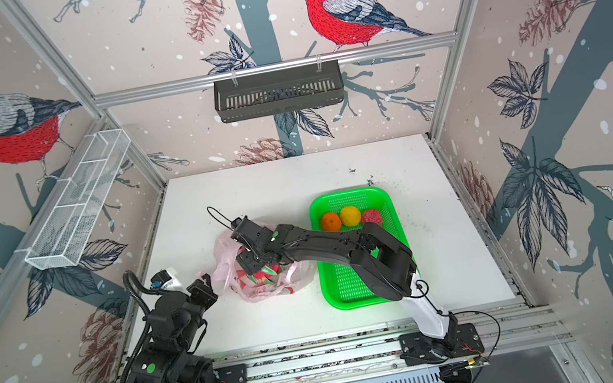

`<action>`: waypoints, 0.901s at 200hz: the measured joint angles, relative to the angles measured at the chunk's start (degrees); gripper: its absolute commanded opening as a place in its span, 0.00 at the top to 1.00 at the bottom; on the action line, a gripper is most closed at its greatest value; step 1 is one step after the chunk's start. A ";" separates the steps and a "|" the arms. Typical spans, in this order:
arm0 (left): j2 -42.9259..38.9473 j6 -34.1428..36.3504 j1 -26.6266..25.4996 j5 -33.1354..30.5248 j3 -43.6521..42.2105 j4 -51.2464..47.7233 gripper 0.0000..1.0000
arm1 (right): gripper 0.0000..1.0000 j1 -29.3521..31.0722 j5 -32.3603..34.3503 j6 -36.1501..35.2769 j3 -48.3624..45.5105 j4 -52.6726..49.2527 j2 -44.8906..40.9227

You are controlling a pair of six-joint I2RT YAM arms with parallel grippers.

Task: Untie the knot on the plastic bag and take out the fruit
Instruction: 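Close the right gripper on the dragon fruit inside the bag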

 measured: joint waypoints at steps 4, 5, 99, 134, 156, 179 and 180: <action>-0.02 0.00 0.00 -0.02 -0.04 0.02 1.00 | 0.85 0.02 0.02 0.02 -0.04 -0.13 -0.24; -0.02 0.00 0.00 -0.02 -0.04 0.02 1.00 | 0.85 0.02 0.02 0.02 -0.04 -0.13 -0.28; -1.49 -0.04 0.00 -0.76 -0.20 0.09 1.00 | 0.85 0.61 0.28 -0.13 -1.38 -0.61 -4.50; -1.77 -0.20 0.00 -1.66 -0.20 0.04 1.00 | 0.85 0.90 1.33 -0.33 -1.77 -0.57 -6.16; -1.70 -0.20 0.00 -1.73 -0.20 0.02 1.00 | 0.85 1.27 1.81 -0.44 -2.03 -0.52 -7.13; -1.66 -0.20 0.00 -1.75 -0.20 0.02 1.00 | 0.85 1.38 2.45 -0.59 -2.51 -0.35 -8.13; -1.66 -0.20 0.00 -1.75 -0.20 0.02 1.00 | 0.84 1.38 2.47 -0.59 -2.54 -0.33 -8.15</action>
